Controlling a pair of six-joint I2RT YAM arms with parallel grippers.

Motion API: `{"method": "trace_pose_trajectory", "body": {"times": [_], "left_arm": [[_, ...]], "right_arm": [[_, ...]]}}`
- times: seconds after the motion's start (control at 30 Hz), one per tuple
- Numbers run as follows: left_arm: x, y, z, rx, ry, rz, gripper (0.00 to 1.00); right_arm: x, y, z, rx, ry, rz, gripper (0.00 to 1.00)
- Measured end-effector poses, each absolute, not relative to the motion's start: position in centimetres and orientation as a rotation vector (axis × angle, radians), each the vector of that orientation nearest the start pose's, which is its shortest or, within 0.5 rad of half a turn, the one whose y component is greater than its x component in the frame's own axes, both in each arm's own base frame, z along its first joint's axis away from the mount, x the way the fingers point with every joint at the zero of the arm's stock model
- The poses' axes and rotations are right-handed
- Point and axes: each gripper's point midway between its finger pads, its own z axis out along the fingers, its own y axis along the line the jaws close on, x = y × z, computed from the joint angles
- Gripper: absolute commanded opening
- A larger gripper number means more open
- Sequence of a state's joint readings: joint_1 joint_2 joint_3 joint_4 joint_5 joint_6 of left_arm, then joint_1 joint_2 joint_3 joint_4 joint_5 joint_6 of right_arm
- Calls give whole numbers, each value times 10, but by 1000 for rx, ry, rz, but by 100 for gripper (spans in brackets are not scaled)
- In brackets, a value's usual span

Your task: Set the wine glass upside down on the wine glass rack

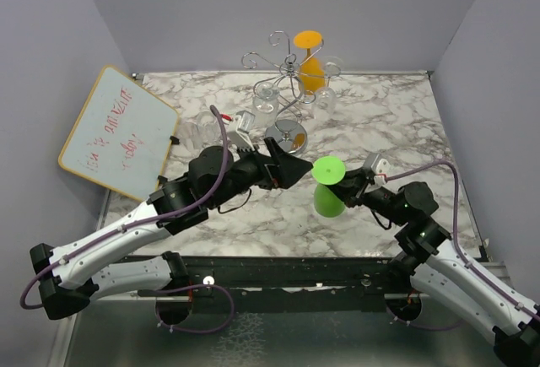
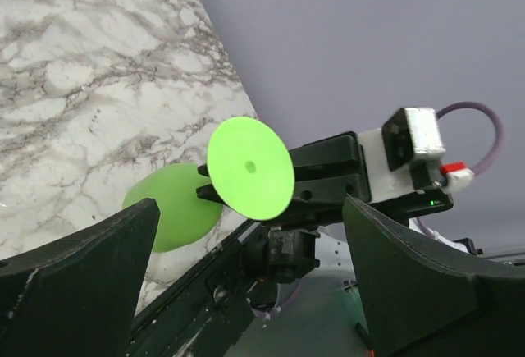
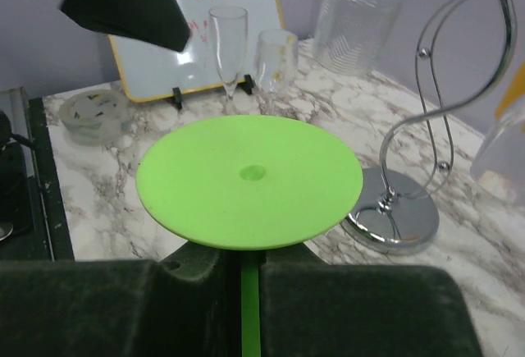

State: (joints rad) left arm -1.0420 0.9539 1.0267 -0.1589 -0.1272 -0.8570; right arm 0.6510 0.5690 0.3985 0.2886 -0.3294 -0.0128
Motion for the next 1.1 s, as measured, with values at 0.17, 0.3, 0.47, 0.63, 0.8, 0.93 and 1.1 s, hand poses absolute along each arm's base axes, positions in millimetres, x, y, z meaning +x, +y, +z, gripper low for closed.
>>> {"method": "trace_pose_trajectory", "body": {"times": [0.17,0.3,0.47,0.63,0.8,0.93,1.1], "left_arm": [[165,-330,336,81,1944,-1352,79],[153,-343,339,99,1972,-1469,66],[150,-346,348,70,1960,-1570,51],[143,-352,341,60,1984,-1640,51],[140,-354,335,44,2000,-1675,20],[139,-350,344,36,1969,-1696,8],[138,-346,344,25,1963,-1702,14]], "right_arm": [[182,231,274,-859,1178,783,1],[172,238,275,-926,1129,824,1],[162,242,286,-956,1055,860,1],[153,242,301,-952,988,891,1],[151,242,307,-941,967,905,1],[151,243,304,-936,975,916,1],[151,244,304,-936,970,924,2]]}}
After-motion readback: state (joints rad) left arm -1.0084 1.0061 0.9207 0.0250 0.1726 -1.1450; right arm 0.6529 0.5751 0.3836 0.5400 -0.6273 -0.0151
